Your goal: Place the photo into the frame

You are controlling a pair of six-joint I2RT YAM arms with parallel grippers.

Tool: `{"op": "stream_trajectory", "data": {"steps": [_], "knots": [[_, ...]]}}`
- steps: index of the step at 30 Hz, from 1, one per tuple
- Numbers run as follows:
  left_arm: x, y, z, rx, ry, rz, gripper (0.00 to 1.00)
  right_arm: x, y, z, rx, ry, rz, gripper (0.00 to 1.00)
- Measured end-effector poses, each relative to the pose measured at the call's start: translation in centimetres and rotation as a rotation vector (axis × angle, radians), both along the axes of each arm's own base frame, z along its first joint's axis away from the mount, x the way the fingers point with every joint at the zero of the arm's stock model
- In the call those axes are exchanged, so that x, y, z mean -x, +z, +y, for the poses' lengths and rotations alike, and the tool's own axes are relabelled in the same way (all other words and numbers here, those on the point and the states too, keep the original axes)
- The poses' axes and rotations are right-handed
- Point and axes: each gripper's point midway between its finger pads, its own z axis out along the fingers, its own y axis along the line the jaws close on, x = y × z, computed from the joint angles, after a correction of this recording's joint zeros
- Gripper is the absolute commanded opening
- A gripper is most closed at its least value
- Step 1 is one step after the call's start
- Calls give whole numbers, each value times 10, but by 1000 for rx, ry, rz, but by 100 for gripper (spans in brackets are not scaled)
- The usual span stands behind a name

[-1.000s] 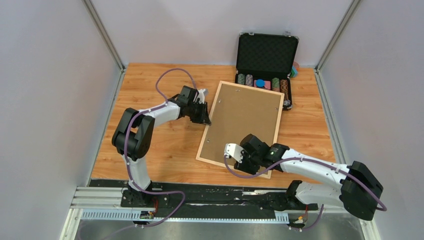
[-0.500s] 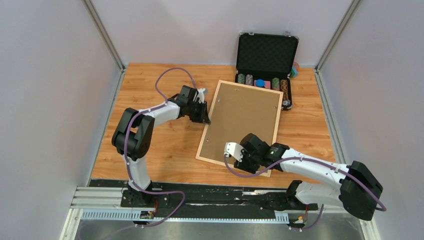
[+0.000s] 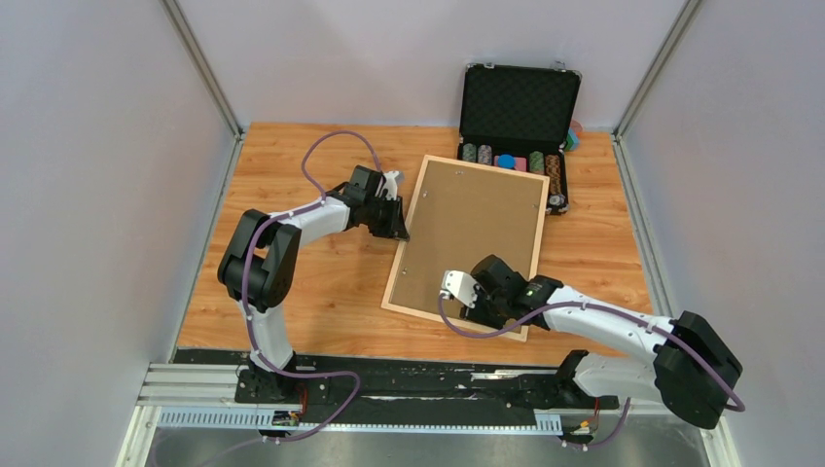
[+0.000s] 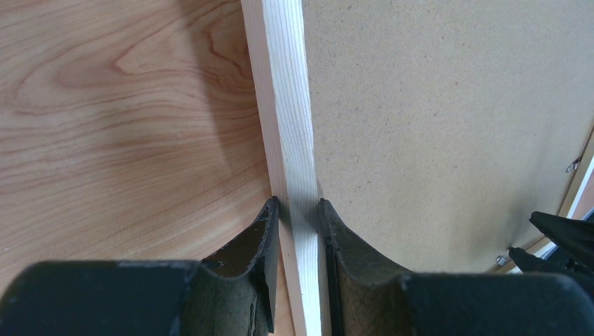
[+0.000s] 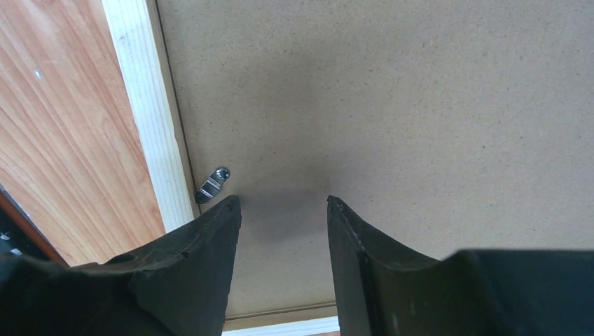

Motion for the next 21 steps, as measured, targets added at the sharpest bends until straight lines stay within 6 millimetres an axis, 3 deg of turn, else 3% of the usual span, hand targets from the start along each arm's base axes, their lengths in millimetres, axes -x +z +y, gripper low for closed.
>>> {"op": "stream_trajectory", "data": {"steps": [13, 16, 21], "knots": [[0, 0, 0, 1, -1, 1, 0, -14, 10, -13, -15, -72, -27, 51], [0, 0, 0, 1, -2, 0, 0, -30, 25, -16, -65, -145, -42, 53], [0, 0, 0, 3, -5, 1, 0, -77, 66, -30, -204, -360, -101, 56]]}}
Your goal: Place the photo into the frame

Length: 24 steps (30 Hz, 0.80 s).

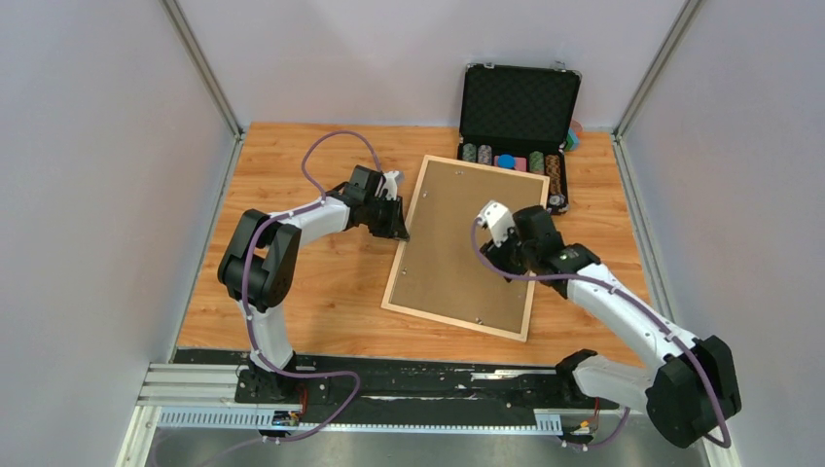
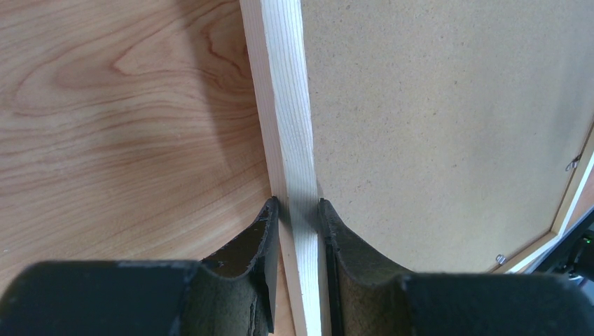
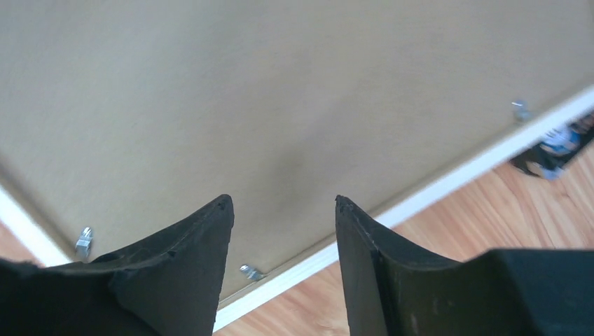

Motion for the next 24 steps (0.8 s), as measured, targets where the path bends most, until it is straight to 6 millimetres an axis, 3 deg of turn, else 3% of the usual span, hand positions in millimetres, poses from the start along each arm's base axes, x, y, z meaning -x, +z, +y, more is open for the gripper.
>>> {"op": "stream_trajectory", "data": {"steps": [10, 14, 24], "knots": [[1, 1, 0, -5, -10, 4, 0, -78, 66, -51, -218, -386, -121, 59], [2, 1, 3, -26, -32, 7, 0, -92, 72, -60, -268, -453, -124, 59], [0, 4, 33, -132, -101, 17, 0, -98, 59, -49, -321, -462, -69, 60]]}}
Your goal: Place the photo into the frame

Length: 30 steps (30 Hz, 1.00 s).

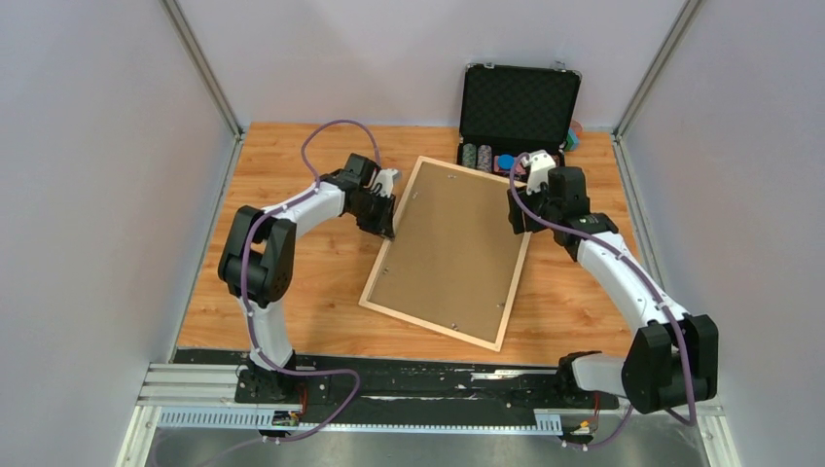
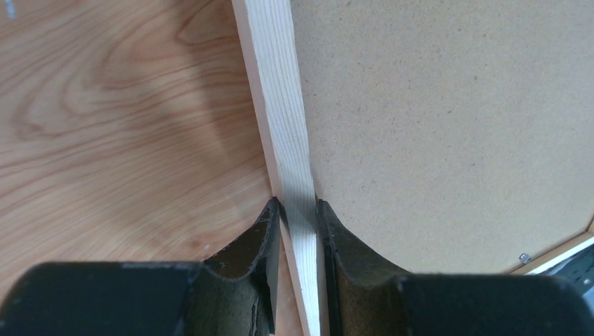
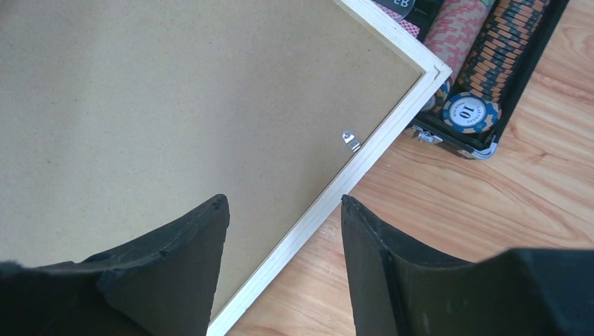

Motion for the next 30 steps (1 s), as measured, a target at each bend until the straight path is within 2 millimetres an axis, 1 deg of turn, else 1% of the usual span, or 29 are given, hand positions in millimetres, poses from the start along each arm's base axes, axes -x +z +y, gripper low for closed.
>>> {"op": "stream_trajectory", "data": {"steps": [5, 8, 11, 16, 18, 21, 22, 23, 24, 25, 26, 28, 30], "knots": [[-3, 2, 13, -70, -70, -10, 0, -3, -5, 4, -20, 3, 14, 60], [-2, 1, 18, -100, -106, -9, 0, -5, -7, 7, -32, 4, 21, 60], [-1, -2, 19, -115, -130, 3, 0, -8, -8, 9, -44, 9, 24, 60], [-2, -4, 18, -110, -117, 21, 0, -10, -8, 12, -57, 11, 26, 60], [-2, -4, 17, -104, -97, 28, 2, -11, -9, 12, -59, 9, 27, 60], [-2, -6, 16, -86, -63, 42, 23, -11, -9, 13, -61, 8, 27, 60], [-2, -7, 16, -81, -54, 43, 36, -11, -9, 13, -62, 7, 27, 60], [-2, -7, 16, -77, -44, 45, 42, -11, -9, 13, -62, 7, 27, 60], [-3, -7, 16, -73, -35, 45, 54, -11, -9, 13, -63, 6, 27, 60], [-3, -8, 15, -65, -27, 48, 59, -11, -9, 13, -64, 6, 28, 60], [-2, -9, 15, -61, -25, 52, 66, -11, -9, 13, -64, 6, 27, 60], [-1, -9, 13, -58, -15, 58, 71, -11, -9, 13, -63, 5, 27, 60], [-2, -9, 12, -61, -10, 53, 73, -11, -10, 10, -63, -1, 30, 61]]}}
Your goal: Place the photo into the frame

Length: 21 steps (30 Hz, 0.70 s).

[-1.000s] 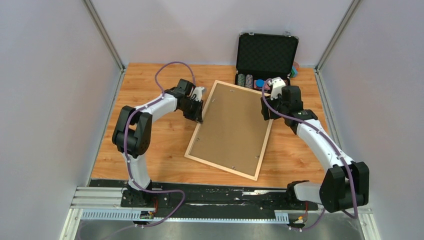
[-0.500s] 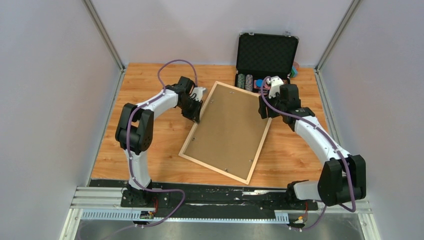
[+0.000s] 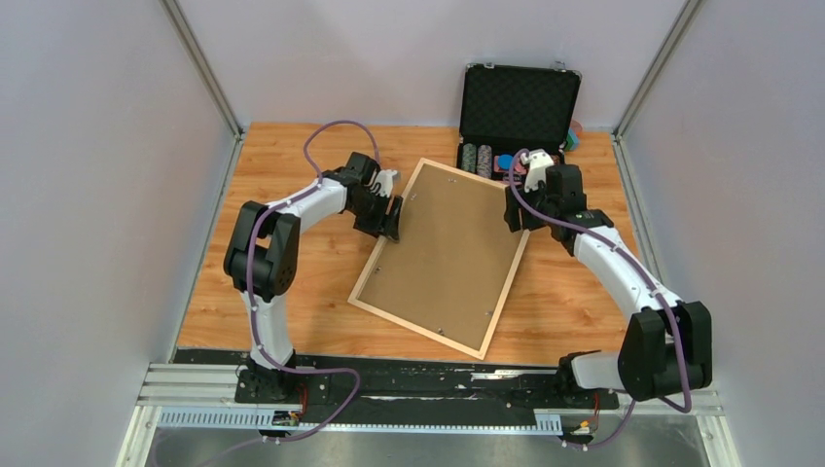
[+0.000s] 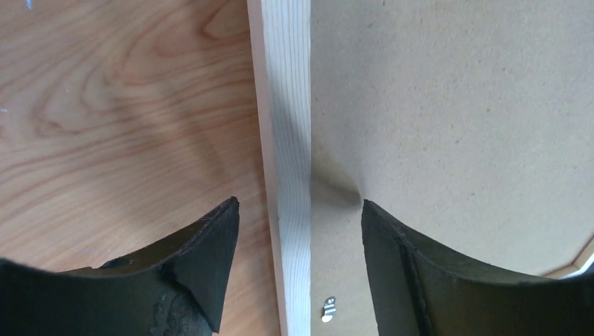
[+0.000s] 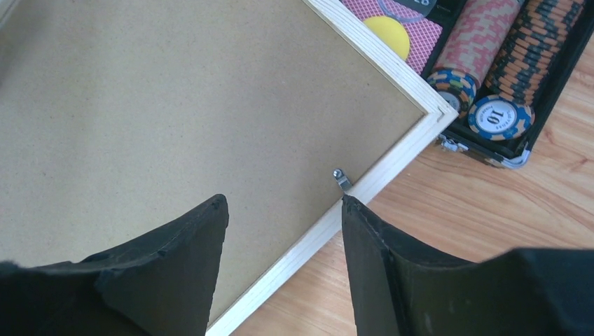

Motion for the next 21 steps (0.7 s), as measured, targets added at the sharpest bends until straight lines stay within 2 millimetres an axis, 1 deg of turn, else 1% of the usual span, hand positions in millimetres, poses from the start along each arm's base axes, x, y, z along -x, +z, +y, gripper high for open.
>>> {"op": "stream_trajectory", "data": {"steps": [3, 5, 7, 10, 11, 13, 14, 17, 21], "knots": [[-5, 1, 0, -1, 8, -17, 76, 2, -3, -9, -8, -27, 19, 61], [-8, 4, -2, 2, 13, -27, 79, 2, -4, -20, -29, -57, 36, 63], [-12, 8, -4, 11, 20, -39, 83, 4, -7, -34, -65, -97, 68, 66], [-20, 15, -8, 29, 29, -61, 84, 8, -14, -56, -135, -162, 125, 71], [-22, 17, -9, 36, 35, -67, 85, 9, -18, -63, -172, -183, 150, 71], [-25, 20, -11, 43, 42, -74, 85, 12, -28, -70, -222, -207, 195, 70], [-27, 21, -12, 48, 44, -78, 85, 15, -35, -72, -250, -218, 229, 70], [-30, 26, -14, 58, 54, -85, 85, 24, -54, -67, -315, -215, 320, 69], [-33, 28, -16, 65, 62, -93, 85, 30, -66, -52, -392, -177, 396, 69]]}}
